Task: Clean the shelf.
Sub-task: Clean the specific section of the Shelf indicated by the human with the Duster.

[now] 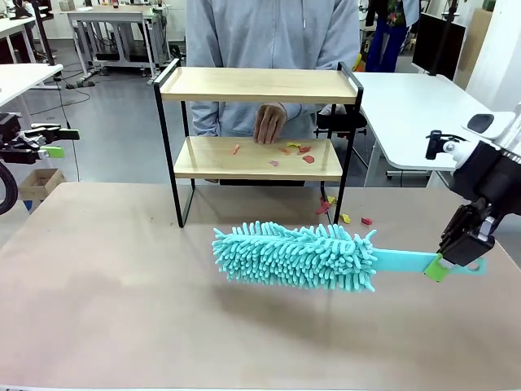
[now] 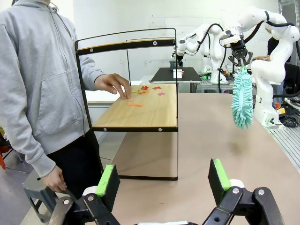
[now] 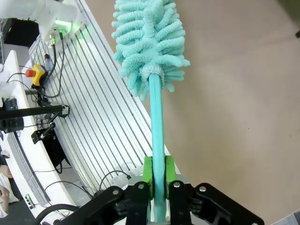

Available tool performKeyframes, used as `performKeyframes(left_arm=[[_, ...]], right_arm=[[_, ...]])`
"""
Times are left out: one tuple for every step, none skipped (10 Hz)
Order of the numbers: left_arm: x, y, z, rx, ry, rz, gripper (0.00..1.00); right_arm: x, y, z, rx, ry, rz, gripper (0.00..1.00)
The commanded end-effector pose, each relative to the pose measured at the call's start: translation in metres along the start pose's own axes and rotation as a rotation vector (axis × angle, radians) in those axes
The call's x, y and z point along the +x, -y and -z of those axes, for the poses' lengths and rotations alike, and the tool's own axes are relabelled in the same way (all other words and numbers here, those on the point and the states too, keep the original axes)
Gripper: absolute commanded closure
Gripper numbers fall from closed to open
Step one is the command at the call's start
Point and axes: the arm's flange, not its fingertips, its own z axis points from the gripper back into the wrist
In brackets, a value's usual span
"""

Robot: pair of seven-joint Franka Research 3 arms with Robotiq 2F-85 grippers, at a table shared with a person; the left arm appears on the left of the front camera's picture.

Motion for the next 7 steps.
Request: performKeyframes(left_arm=[[0.0031,0.0013,-0.0003,0.001,0.001,0.006,0.00],[0.0031,0.0013,-0.0003,0.001,0.001,0.006,0.00],[0.0031,0.0013,-0.0003,0.001,0.001,0.006,0.00],[0.0031,0.0013,-0.0003,0.001,0.001,0.006,0.00],[0.0031,0.0013,-0.0003,0.001,0.001,0.006,0.00],[0.0031,0.0013,-0.0003,0.001,0.001,0.006,0.00],[0.0031,0.0013,-0.0003,0.001,0.001,0.006,0.00]], right_arm=[[0.0005,-0.0024,-0.0013,-0.007,0.003,0.004,0.87],[0.0005,-0.0024,-0.0013,-0.007,0.003,0.004,0.87],[0.0005,-0.0024,-0.0013,-0.007,0.003,0.004,0.87],[0.0005,-0.0024,-0.0013,-0.007,0.003,0.004,0.87],[0.0005,-0.0024,-0.0013,-0.007,0.003,0.004,0.87],[0.0005,-0.0024,-0.0013,-0.007,0.003,0.004,0.87],[0.0005,-0.0024,-0.0013,-0.007,0.003,0.004,0.87]])
